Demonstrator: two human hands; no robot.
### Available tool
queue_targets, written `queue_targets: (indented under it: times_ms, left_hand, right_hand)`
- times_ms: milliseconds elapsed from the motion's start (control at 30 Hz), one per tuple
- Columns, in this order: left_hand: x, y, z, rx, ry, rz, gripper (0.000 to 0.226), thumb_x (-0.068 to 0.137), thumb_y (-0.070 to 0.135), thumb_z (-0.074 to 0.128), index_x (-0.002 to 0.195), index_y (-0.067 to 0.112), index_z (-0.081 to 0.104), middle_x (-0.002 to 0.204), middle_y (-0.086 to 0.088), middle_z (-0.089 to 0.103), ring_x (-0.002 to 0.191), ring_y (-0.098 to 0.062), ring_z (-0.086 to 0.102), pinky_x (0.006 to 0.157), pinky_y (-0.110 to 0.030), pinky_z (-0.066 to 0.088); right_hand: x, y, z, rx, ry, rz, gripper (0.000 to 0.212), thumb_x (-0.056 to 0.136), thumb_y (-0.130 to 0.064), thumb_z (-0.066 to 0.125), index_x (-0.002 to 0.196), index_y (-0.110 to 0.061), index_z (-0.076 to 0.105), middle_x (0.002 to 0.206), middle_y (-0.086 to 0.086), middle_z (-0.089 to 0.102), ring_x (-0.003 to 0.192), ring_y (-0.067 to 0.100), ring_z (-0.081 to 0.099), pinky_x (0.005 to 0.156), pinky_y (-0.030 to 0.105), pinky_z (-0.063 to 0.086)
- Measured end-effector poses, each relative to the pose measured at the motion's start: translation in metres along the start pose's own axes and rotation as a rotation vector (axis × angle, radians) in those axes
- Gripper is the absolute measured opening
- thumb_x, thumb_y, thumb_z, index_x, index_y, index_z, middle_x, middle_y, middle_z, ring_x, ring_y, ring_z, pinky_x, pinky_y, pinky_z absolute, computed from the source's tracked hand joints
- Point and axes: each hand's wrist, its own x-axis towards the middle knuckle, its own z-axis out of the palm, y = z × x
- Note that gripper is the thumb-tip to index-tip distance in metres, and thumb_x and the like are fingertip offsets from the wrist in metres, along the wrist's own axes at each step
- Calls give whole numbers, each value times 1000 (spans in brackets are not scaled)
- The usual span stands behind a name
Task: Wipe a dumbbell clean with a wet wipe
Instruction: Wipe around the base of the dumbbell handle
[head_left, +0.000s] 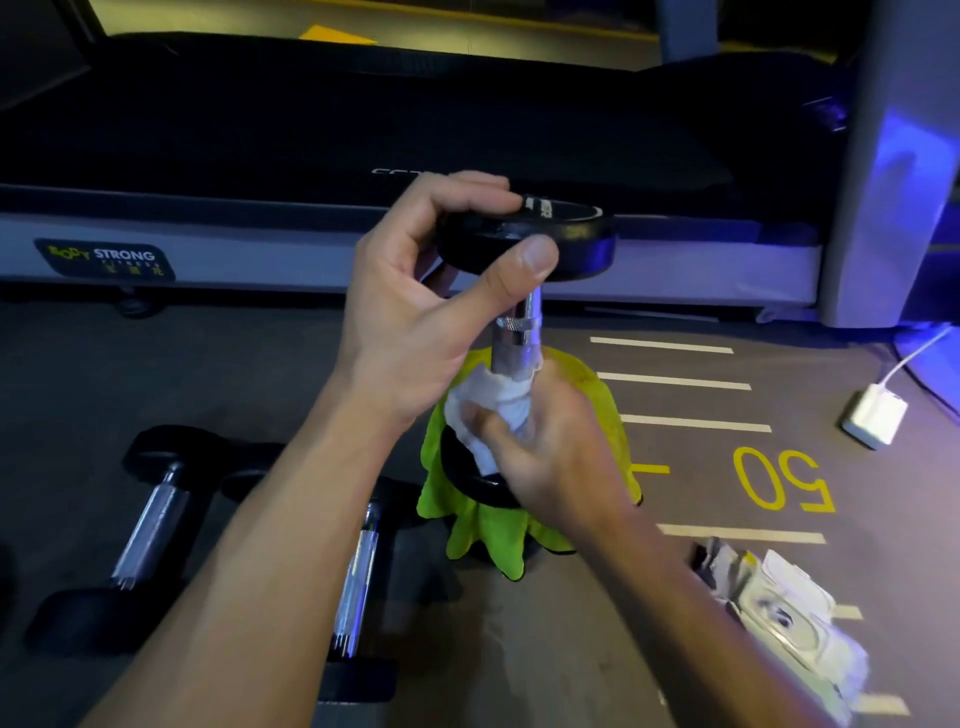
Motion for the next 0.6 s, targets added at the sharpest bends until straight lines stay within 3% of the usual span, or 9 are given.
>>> queue_targets:
  times_ms: [67,133,267,300,367,433,533,600]
  left_hand:
    - [-3,1,-5,-18,-9,4,26,86,25,78,108,20,64,129,-8,62,120,-5,64,99,-24,50]
    - [-6,2,-8,-30,-23,-7,26,85,24,77,108,19,64,130,-9,61,119,-4,64,97,-22,51]
    - [-8,4,-11,-80,-3,-15,27,84,22,77,108,18,64,133,-9,60,117,-4,65,92,-20,52]
    - [-8,5,-9,-71,-11,-17,27,85,21,77,108,18,64,135,-10,60,117,-4,65,93,-20,52]
    - [-8,6,-6,-50,-33,-16,27,87,20,77,110,19,63,141,-11,57,121,-4,63,95,-20,50]
    - [-10,0,-2,-41,-7,-29,32,91,22,79,117,21,60,149,-12,52,130,-10,60,99,-20,50]
    - [-25,-20,6,-96,123,-218,78,81,46,87,145,28,45,153,-9,49,134,-34,60,107,-40,55]
    - [-42,-30,10,-125,110,-403,90,77,39,92,150,23,43,142,-8,62,117,-23,71,94,-36,61]
  right_hand:
    - [-10,-4,12,-94,92,-17,33,91,-45,60,113,-20,53,91,-5,71,84,19,69,73,46,55]
    - [-15,-4,8,-66,55,-26,26,95,-39,63,113,-23,54,90,-6,71,83,14,67,72,37,53]
    - [-7,3,-31,9,-276,-64,26,96,-23,69,121,-28,64,108,-16,72,95,-3,64,81,15,46]
    - [-4,6,-37,36,-324,-88,24,96,-20,71,118,-27,65,104,-20,71,93,-5,63,81,15,46]
    - [0,11,-41,142,-356,-87,16,95,-12,71,110,-17,69,94,-10,70,87,0,61,78,20,47]
    - [-3,13,-38,230,-307,-71,7,95,-17,69,102,-14,71,88,-6,69,82,3,59,74,22,48]
    - [-12,12,-25,249,-164,0,10,94,-32,65,94,-26,73,84,-11,70,78,1,58,72,22,52]
    - [-14,14,-17,143,-60,0,19,98,-31,65,87,-16,71,76,-9,64,72,3,51,67,30,47]
